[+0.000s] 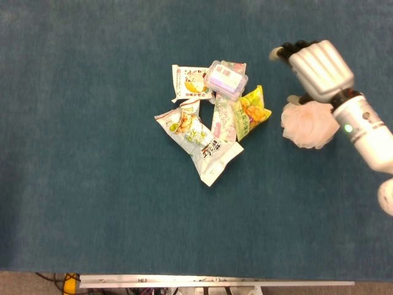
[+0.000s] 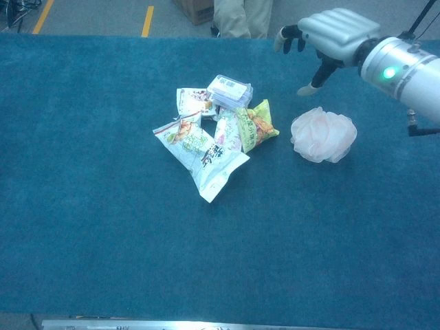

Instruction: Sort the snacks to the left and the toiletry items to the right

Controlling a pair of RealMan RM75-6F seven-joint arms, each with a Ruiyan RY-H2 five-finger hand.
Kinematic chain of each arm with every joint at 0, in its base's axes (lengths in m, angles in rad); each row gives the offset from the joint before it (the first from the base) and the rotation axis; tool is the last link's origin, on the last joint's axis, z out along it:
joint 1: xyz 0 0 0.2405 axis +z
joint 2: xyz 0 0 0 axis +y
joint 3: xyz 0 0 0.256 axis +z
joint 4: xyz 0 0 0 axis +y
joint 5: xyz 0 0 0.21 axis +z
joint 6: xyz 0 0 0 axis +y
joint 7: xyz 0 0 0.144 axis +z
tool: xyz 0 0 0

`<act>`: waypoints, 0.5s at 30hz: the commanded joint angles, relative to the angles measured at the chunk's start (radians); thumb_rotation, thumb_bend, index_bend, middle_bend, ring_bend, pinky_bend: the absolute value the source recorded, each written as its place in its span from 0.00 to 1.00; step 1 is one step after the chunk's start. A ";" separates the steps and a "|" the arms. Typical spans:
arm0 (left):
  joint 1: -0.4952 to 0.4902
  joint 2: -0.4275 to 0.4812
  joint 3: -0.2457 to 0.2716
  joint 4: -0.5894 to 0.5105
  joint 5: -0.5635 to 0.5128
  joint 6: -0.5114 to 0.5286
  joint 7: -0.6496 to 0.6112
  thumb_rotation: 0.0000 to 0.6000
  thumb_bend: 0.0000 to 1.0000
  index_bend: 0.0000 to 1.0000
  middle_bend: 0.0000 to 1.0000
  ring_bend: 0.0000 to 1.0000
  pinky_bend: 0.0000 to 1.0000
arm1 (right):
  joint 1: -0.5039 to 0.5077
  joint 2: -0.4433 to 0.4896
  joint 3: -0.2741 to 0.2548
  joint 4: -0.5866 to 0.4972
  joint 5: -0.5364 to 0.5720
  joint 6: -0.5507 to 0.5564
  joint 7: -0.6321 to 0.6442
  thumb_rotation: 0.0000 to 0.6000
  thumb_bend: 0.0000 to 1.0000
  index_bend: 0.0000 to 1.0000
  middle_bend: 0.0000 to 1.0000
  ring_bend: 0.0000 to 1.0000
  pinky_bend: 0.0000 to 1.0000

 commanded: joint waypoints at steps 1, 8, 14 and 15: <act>0.006 0.002 0.002 0.001 -0.001 0.005 -0.005 1.00 0.48 0.22 0.24 0.18 0.13 | 0.062 -0.041 0.010 0.022 0.081 -0.030 -0.070 1.00 0.00 0.17 0.27 0.26 0.47; 0.022 0.006 0.010 0.008 -0.004 0.015 -0.020 1.00 0.48 0.22 0.24 0.18 0.13 | 0.173 -0.139 0.007 0.110 0.210 -0.060 -0.163 1.00 0.00 0.10 0.21 0.20 0.40; 0.037 0.008 0.016 0.018 -0.014 0.020 -0.038 1.00 0.48 0.22 0.24 0.18 0.13 | 0.257 -0.212 -0.007 0.198 0.299 -0.100 -0.216 1.00 0.00 0.10 0.20 0.19 0.40; 0.040 0.009 0.017 0.020 -0.016 0.020 -0.042 1.00 0.48 0.22 0.24 0.18 0.13 | 0.272 -0.225 -0.012 0.215 0.316 -0.108 -0.224 1.00 0.00 0.10 0.20 0.19 0.40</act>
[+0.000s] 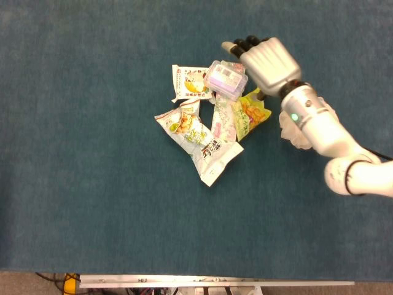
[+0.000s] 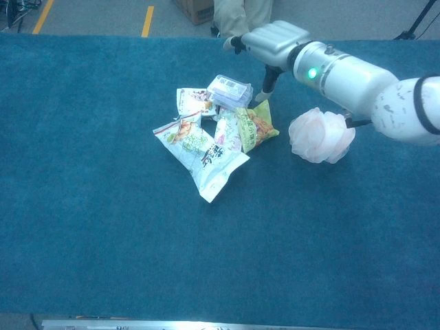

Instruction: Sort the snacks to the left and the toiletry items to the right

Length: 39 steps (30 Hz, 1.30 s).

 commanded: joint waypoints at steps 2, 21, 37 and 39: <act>0.009 0.003 0.004 0.006 -0.006 0.003 -0.009 1.00 0.48 0.22 0.24 0.18 0.13 | 0.055 -0.051 -0.017 0.063 0.059 -0.033 -0.035 1.00 0.00 0.10 0.20 0.19 0.40; 0.026 0.021 0.000 0.000 -0.010 0.015 -0.019 1.00 0.48 0.22 0.23 0.18 0.13 | 0.199 -0.153 -0.069 0.238 0.209 -0.117 -0.060 1.00 0.00 0.10 0.20 0.19 0.40; 0.030 0.017 -0.004 0.003 -0.010 0.013 -0.021 1.00 0.48 0.22 0.23 0.18 0.13 | 0.199 -0.153 -0.090 0.265 0.186 -0.089 0.009 1.00 0.00 0.36 0.41 0.52 0.60; 0.028 0.015 -0.004 0.006 -0.011 0.010 -0.023 1.00 0.48 0.22 0.23 0.18 0.13 | 0.185 -0.131 -0.092 0.248 0.170 -0.082 0.026 1.00 0.00 0.36 0.41 0.53 0.61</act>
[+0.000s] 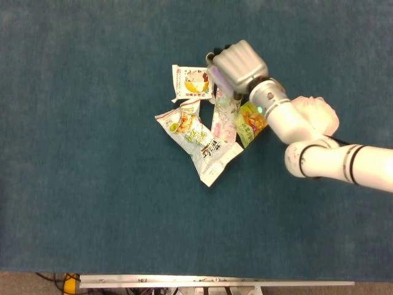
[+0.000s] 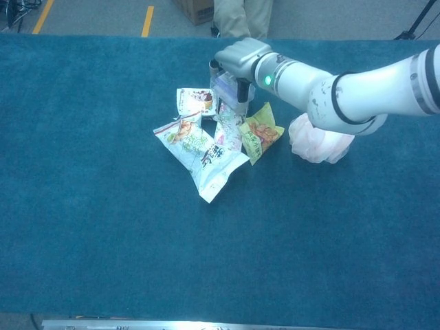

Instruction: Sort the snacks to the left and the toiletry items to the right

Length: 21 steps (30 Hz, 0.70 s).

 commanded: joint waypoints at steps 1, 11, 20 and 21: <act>-0.002 -0.002 -0.001 0.003 0.000 -0.004 -0.002 1.00 0.48 0.22 0.23 0.18 0.13 | -0.023 0.033 -0.004 -0.029 -0.026 0.014 0.025 1.00 0.00 0.36 0.41 0.53 0.61; -0.010 -0.012 -0.002 0.020 0.002 -0.021 -0.014 1.00 0.48 0.22 0.23 0.18 0.13 | -0.145 0.227 -0.088 -0.202 -0.128 0.081 0.075 1.00 0.00 0.36 0.41 0.53 0.62; -0.027 -0.027 -0.002 0.026 0.018 -0.041 -0.010 1.00 0.48 0.22 0.23 0.18 0.13 | -0.216 0.287 -0.145 -0.242 -0.151 0.061 0.119 1.00 0.00 0.35 0.40 0.49 0.62; -0.028 -0.026 -0.002 0.025 0.019 -0.041 -0.008 1.00 0.48 0.22 0.23 0.18 0.13 | -0.219 0.294 -0.144 -0.248 -0.158 0.057 0.126 1.00 0.00 0.33 0.40 0.47 0.62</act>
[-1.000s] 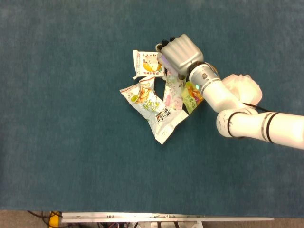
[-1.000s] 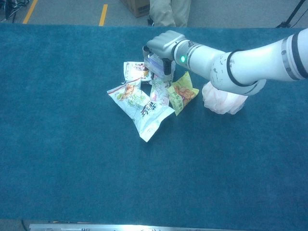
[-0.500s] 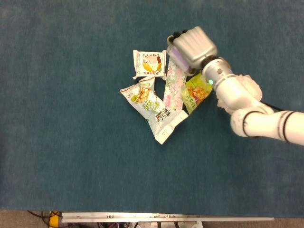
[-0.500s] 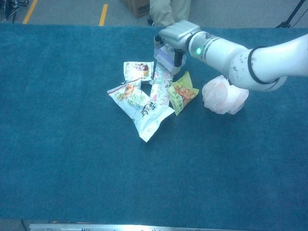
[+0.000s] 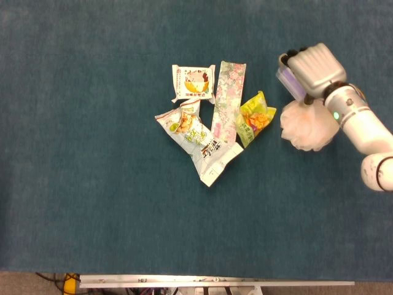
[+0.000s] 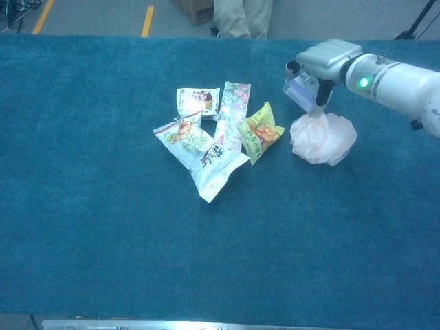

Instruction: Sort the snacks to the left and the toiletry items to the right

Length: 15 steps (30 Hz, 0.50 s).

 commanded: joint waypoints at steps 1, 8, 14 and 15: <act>-0.003 0.002 -0.001 -0.004 0.003 0.000 0.006 1.00 0.48 0.22 0.23 0.18 0.13 | -0.007 0.015 0.001 -0.014 -0.015 -0.011 0.017 1.00 0.00 0.30 0.38 0.45 0.61; 0.000 0.012 -0.003 -0.017 0.004 0.012 0.015 1.00 0.48 0.22 0.22 0.18 0.13 | -0.033 0.074 0.024 -0.078 -0.101 -0.008 0.089 1.00 0.00 0.07 0.25 0.33 0.56; -0.005 0.018 -0.003 -0.022 0.015 0.012 0.017 1.00 0.48 0.20 0.21 0.18 0.13 | -0.045 0.098 0.011 -0.099 -0.124 -0.018 0.097 1.00 0.00 0.04 0.22 0.29 0.54; -0.008 0.020 -0.003 -0.024 0.016 0.007 0.018 1.00 0.48 0.19 0.21 0.17 0.13 | -0.047 0.099 0.010 -0.099 -0.122 -0.019 0.097 1.00 0.00 0.03 0.22 0.29 0.53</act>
